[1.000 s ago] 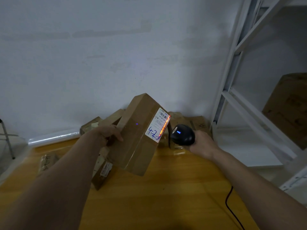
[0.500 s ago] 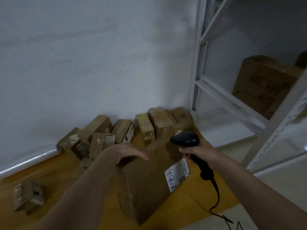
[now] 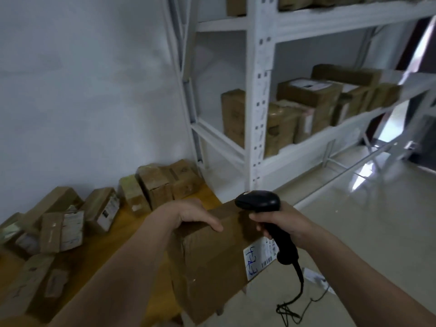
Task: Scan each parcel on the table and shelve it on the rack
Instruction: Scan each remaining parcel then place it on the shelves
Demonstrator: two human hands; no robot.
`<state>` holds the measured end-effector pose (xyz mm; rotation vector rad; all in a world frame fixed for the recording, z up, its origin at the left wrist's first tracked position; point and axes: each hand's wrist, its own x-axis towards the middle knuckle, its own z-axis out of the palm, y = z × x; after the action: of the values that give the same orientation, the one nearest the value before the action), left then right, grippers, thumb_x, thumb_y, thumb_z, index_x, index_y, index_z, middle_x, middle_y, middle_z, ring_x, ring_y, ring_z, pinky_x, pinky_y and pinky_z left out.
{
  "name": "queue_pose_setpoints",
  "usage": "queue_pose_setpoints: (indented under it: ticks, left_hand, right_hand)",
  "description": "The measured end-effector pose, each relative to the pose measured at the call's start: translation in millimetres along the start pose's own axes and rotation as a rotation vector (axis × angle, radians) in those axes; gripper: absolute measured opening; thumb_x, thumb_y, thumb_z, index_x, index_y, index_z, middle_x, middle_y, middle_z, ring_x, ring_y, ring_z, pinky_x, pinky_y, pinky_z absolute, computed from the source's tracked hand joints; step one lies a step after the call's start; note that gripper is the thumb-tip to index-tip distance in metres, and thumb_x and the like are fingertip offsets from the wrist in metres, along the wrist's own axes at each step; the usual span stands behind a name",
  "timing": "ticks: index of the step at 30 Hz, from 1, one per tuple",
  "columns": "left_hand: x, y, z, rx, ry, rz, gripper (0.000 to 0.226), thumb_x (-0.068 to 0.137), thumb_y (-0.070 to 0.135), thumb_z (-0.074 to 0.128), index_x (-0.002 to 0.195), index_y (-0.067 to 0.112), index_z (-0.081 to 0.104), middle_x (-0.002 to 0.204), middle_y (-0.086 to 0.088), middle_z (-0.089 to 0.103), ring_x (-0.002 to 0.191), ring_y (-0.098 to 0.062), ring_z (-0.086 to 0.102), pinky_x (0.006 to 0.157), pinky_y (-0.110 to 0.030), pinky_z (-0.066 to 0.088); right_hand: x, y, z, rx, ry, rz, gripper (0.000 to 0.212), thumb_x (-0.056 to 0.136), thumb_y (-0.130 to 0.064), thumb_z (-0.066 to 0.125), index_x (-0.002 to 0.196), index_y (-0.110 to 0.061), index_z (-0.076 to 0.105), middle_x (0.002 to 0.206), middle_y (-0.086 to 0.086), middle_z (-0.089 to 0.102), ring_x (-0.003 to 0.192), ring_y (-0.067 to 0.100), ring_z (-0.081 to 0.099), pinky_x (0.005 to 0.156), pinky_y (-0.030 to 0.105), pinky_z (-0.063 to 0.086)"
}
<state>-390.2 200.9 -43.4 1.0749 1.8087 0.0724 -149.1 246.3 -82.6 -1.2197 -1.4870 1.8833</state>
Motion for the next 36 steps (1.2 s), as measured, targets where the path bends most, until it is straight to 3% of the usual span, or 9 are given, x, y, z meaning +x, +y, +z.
queue_pose_setpoints:
  ticks: [7,10,12,16,21,25,29,33,36]
  left_hand:
    - [-8,95,72,-0.103,0.046,0.090,0.073,0.041,0.046,0.093,0.102,0.016,0.067,0.107,-0.005,0.070,0.098,-0.024,0.067,0.085,-0.036,0.057]
    - [-13,136,96,-0.158,0.092,0.141,0.081,0.035,0.048,0.092,0.105,0.016,0.068,0.105,-0.006,0.071,0.097,-0.025,0.068,0.084,-0.037,0.057]
    - [-16,163,106,-0.182,0.148,0.190,0.086,0.033,0.050,0.092,0.108,0.016,0.068,0.104,-0.006,0.072,0.094,-0.025,0.068,0.078,-0.036,0.058]
    - [-22,214,121,-0.252,0.259,0.265,0.077,0.038,0.050,0.091,0.104,0.018,0.067,0.090,-0.001,0.072,0.076,-0.017,0.070,0.049,-0.022,0.052]
    - [-20,269,129,-0.304,0.319,0.359,0.071,0.039,0.049,0.092,0.098,0.025,0.061,0.092,0.002,0.068,0.079,-0.015,0.067,0.050,-0.021,0.049]
    - [-5,316,131,-0.312,0.360,0.444,0.090,0.041,0.047,0.092,0.119,0.018,0.060,0.097,0.003,0.065,0.083,-0.013,0.064,0.053,-0.021,0.047]
    - [18,366,136,-0.344,0.378,0.525,0.114,0.043,0.049,0.092,0.141,0.017,0.043,0.112,0.005,0.056,0.083,-0.010,0.056,0.059,-0.024,0.045]
    - [46,423,134,-0.337,0.375,0.562,0.102,0.050,0.048,0.091,0.136,0.019,0.046,0.089,0.010,0.050,0.073,-0.005,0.050,0.051,-0.021,0.037]
    - [64,466,124,-0.340,0.362,0.574,0.077,0.052,0.047,0.090,0.114,0.027,0.048,0.086,0.011,0.051,0.073,-0.007,0.053,0.051,-0.022,0.039]
  right_hand:
    - [-65,6,-109,0.142,0.180,-0.093,0.028,0.079,-0.008,0.077,0.103,0.000,0.066,0.064,0.012,0.064,0.052,0.020,0.057,0.048,0.030,0.046]
    - [-87,1,-150,0.185,0.263,-0.154,0.025,0.080,-0.009,0.076,0.101,0.001,0.067,0.063,0.010,0.064,0.052,0.020,0.057,0.048,0.029,0.047]
    - [-98,-4,-172,0.232,0.317,-0.194,0.022,0.081,-0.008,0.075,0.100,0.000,0.066,0.061,0.009,0.064,0.051,0.019,0.056,0.048,0.029,0.046]
    - [-111,-16,-213,0.329,0.404,-0.261,0.020,0.082,-0.007,0.074,0.099,0.000,0.065,0.059,0.008,0.062,0.051,0.020,0.054,0.049,0.031,0.046]
    - [-118,-24,-255,0.419,0.470,-0.358,0.016,0.082,-0.006,0.073,0.096,-0.003,0.064,0.063,0.010,0.061,0.055,0.021,0.055,0.057,0.035,0.047]
    - [-115,-29,-287,0.449,0.492,-0.412,0.019,0.083,-0.006,0.072,0.100,-0.001,0.065,0.066,0.010,0.061,0.059,0.022,0.056,0.059,0.034,0.048]
    - [-103,-41,-325,0.442,0.515,-0.461,0.017,0.083,-0.004,0.070,0.100,-0.001,0.065,0.065,0.009,0.061,0.058,0.021,0.055,0.058,0.033,0.046]
    - [-83,-64,-369,0.411,0.522,-0.488,0.017,0.082,-0.005,0.071,0.098,-0.002,0.066,0.068,0.011,0.061,0.059,0.023,0.054,0.059,0.035,0.046]
    - [-65,-90,-402,0.397,0.518,-0.522,0.018,0.082,-0.004,0.071,0.099,-0.003,0.067,0.070,0.012,0.062,0.058,0.021,0.057,0.057,0.032,0.049]
